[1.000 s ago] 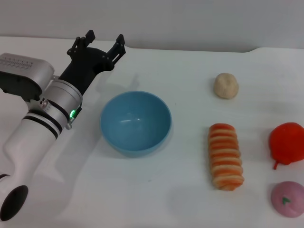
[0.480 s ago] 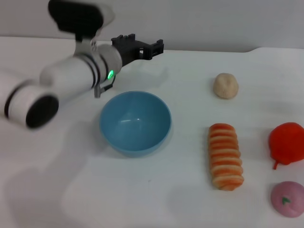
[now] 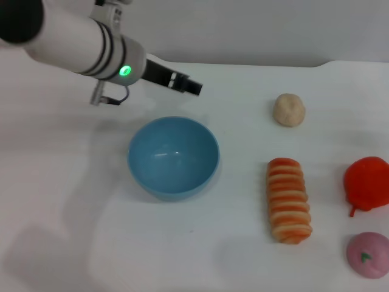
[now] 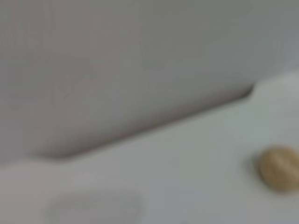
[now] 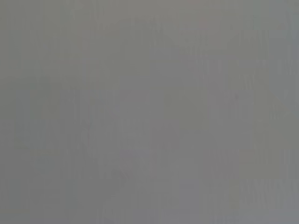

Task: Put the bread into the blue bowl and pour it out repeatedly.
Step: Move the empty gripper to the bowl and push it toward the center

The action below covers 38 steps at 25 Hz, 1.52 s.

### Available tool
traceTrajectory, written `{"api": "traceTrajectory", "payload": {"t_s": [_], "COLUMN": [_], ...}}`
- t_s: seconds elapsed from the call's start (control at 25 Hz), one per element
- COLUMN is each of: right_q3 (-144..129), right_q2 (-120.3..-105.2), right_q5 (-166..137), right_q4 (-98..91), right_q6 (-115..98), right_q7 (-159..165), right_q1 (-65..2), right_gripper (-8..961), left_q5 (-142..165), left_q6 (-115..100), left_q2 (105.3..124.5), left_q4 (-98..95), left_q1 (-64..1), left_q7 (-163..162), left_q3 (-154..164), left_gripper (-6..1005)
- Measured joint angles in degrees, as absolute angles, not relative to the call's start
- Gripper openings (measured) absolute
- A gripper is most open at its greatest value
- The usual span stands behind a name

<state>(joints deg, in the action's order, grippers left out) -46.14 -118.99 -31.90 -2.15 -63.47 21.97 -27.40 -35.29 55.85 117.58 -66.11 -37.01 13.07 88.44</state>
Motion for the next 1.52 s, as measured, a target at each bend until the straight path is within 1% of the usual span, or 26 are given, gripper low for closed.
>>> {"api": "traceTrajectory", "payload": {"t_s": [0.2,0.84,1.52], "right_q3": [-46.14,-46.14,-46.14], "right_q2": [-118.93,-118.91,-118.91], "right_q5": [-31.90,-31.90,-31.90], "right_q4": [-2.39,-2.73,-2.73], "right_q6": [-62.73,-61.28,-60.99], "right_q7": [21.97,21.97,21.97], "right_q1": [-27.57,-27.47,-27.69], "right_gripper": [474,474,475], "left_q5": [-34.78,-34.62,-33.29], "left_q6": [64.85,65.73,62.71], "left_q2": [117.58,117.45,117.57], "left_q4": [-67.43,-65.58,-55.37], "left_q1": [-36.87,-34.73,-36.38], "left_q7": [14.72,22.09,22.41], "left_q3": [82.68,82.00,81.82], "left_gripper": [813,813,812]}}
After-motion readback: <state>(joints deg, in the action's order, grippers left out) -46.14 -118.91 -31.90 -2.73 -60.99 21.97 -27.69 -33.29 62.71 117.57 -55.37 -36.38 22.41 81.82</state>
